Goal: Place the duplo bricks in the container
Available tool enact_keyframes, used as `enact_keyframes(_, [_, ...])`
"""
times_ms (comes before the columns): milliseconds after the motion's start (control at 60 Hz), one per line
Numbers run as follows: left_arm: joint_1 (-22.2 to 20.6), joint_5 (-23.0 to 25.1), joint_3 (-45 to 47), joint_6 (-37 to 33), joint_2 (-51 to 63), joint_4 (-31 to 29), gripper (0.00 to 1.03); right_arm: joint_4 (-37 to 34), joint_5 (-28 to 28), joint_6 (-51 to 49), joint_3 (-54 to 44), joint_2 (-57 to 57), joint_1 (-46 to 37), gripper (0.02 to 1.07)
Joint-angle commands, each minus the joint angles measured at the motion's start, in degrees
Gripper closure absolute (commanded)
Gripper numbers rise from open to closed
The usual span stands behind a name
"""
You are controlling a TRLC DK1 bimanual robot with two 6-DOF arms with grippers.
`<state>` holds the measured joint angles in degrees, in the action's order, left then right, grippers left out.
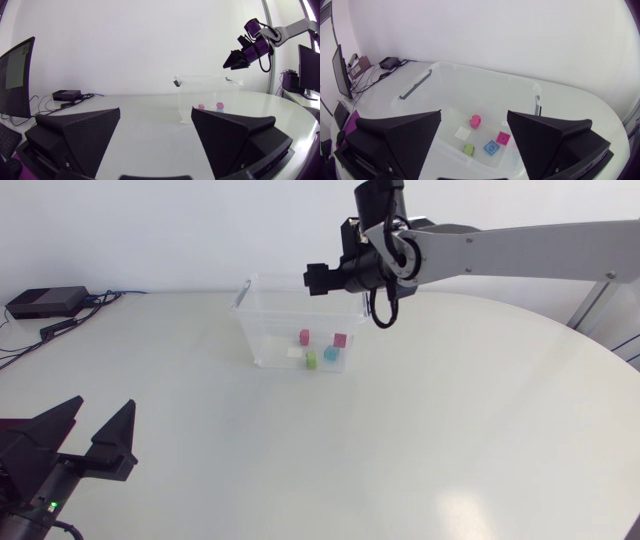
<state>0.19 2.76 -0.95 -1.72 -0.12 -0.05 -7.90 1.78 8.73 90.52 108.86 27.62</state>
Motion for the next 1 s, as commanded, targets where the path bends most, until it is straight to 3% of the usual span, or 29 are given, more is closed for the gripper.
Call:
enact_keyframes(0, [-0.2, 0.6, 1.0, -0.7, -0.7, 0.7, 0.04, 0.3, 0.6, -0.6, -3.7, -6.2, -0.6, 0.06])
enact_keyframes(150, [-0.2, 0.6, 1.0, -0.7, -0.7, 0.7, 0.04, 0.9, 2.9, -1.3, -10.4, -14.5, -1.6, 0.06])
enact_keyframes(300, [-0.2, 0.6, 1.0, -0.7, -0.7, 0.7, 0.04, 5.7, 5.6, -4.2, -20.0, -23.1, -2.3, 0.06])
enact_keyframes(617, [-0.2, 0.6, 1.0, -0.7, -0.7, 0.7, 0.04, 13.3, 6.0, -8.5, -41.9, -42.0, -2.0, 0.06])
enact_keyframes(783, [-0.2, 0.6, 1.0, -0.7, -0.7, 0.7, 0.04, 17.2, 9.6, -8.6, -54.2, -53.4, 0.7, 0.06])
enact_keyframes(983, [-0.2, 0.6, 1.0, -0.7, -0.7, 0.7, 0.04, 16.6, 10.6, -9.3, -63.3, -66.4, 0.9, 0.06])
